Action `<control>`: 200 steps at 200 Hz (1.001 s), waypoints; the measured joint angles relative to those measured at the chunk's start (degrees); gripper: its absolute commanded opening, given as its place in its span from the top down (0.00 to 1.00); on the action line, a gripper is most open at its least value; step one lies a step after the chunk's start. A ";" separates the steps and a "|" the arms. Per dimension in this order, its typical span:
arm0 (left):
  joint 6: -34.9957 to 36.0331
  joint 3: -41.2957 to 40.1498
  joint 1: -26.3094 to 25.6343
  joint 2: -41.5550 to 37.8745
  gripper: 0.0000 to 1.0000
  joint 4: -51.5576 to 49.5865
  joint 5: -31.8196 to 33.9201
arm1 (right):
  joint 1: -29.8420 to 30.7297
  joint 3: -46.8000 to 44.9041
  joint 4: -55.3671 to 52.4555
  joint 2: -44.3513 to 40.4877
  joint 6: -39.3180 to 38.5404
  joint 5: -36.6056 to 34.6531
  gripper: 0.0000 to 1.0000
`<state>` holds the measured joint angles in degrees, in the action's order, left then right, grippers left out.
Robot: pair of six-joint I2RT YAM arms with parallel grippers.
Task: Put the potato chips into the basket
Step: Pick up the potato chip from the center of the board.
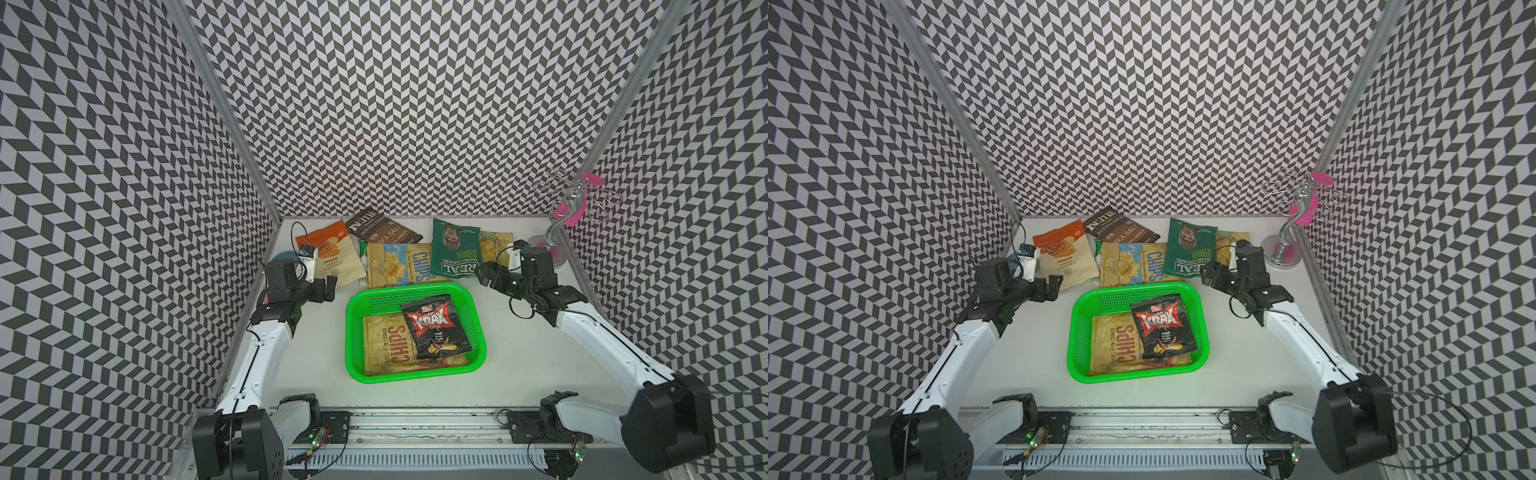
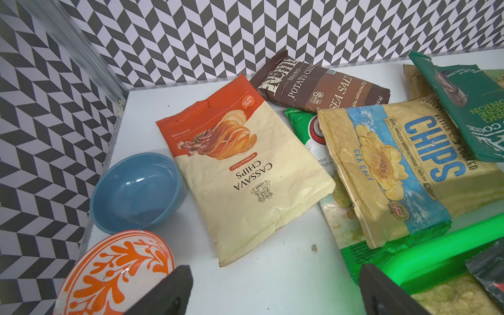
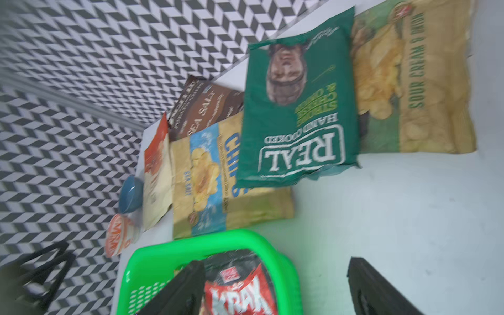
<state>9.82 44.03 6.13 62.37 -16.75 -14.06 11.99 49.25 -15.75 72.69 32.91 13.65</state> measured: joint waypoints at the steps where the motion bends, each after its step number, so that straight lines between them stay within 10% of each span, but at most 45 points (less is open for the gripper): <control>1: 0.00 0.00 0.00 0.00 0.01 0.00 0.00 | -0.22 -0.02 0.15 0.42 -0.02 0.04 0.20; 145: 0.63 0.00 0.00 0.11 0.01 0.00 -0.35 | -3.93 7.30 18.82 32.11 2.91 12.41 0.23; 200: 0.63 0.00 0.00 0.11 0.01 0.00 -0.33 | -3.93 9.31 19.74 34.51 3.72 12.79 0.84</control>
<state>10.46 44.03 6.13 62.48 -16.75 -14.39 8.05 58.57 3.99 107.20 36.62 26.44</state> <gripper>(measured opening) 0.993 0.281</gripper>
